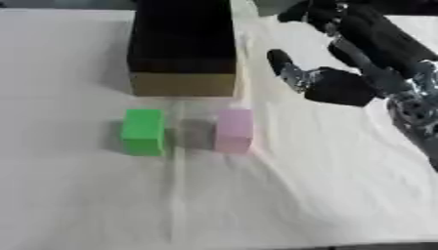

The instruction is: Pick up objects on the table and place them in the box.

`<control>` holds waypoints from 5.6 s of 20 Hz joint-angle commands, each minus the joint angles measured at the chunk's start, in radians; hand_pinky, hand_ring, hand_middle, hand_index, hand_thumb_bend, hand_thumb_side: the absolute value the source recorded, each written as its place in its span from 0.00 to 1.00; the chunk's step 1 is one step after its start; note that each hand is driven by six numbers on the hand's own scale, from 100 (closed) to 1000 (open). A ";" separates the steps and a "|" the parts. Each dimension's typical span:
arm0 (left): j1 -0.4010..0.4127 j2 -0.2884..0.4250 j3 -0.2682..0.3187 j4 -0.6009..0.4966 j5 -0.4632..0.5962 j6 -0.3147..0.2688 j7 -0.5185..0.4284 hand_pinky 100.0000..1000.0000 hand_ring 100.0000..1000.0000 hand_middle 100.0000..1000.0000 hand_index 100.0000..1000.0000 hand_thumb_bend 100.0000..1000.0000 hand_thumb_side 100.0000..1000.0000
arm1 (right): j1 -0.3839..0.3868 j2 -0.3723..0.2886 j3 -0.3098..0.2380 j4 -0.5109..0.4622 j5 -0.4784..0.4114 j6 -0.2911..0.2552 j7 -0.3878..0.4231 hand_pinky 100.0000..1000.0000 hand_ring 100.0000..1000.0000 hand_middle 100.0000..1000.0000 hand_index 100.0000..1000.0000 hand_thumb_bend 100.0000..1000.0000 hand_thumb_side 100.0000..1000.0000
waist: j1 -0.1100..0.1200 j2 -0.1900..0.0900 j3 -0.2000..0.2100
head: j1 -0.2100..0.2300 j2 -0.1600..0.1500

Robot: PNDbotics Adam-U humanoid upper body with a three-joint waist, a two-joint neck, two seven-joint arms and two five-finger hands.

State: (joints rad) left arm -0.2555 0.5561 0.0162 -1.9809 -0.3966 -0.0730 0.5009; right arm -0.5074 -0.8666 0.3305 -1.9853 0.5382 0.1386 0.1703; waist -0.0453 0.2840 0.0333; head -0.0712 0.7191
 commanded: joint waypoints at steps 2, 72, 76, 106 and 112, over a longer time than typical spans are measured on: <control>-0.010 0.027 0.003 -0.019 0.001 -0.001 -0.004 0.67 0.74 0.66 0.80 0.30 1.00 | -0.025 -0.009 0.049 -0.015 -0.040 0.046 0.057 0.87 0.84 0.80 0.90 0.42 1.00 | 0.002 -0.019 0.002 | -0.012 -0.002; -0.033 -0.003 -0.012 -0.019 0.013 -0.007 -0.017 0.66 0.74 0.65 0.79 0.25 1.00 | -0.081 0.103 0.137 0.118 -0.050 0.278 0.375 0.89 0.88 0.78 0.93 0.34 0.63 | 0.011 0.052 0.059 | -0.067 -0.086; -0.034 -0.002 -0.013 -0.019 0.013 -0.007 -0.018 0.66 0.74 0.65 0.79 0.25 1.00 | -0.085 0.100 0.138 0.098 -0.039 0.267 0.379 0.89 0.89 0.80 0.93 0.36 0.64 | 0.011 0.053 0.058 | -0.067 -0.084; -0.042 -0.001 -0.013 -0.019 0.024 -0.015 -0.020 0.66 0.74 0.65 0.79 0.24 1.00 | -0.099 0.108 0.145 0.083 -0.056 0.314 0.231 0.71 0.61 0.47 0.71 0.00 0.37 | 0.004 0.044 0.061 | -0.063 -0.088; -0.042 0.004 -0.011 -0.019 0.025 -0.016 -0.019 0.66 0.74 0.65 0.79 0.24 1.00 | -0.120 0.074 0.098 -0.007 -0.152 0.359 0.232 0.71 0.60 0.46 0.71 0.00 0.38 | 0.003 0.039 0.055 | -0.057 -0.086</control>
State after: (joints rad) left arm -0.2855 0.5377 -0.0027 -1.9809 -0.3731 -0.0848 0.4817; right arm -0.6119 -0.7568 0.4531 -1.9580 0.4098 0.4873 0.4032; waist -0.0449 0.3467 0.0883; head -0.1311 0.6405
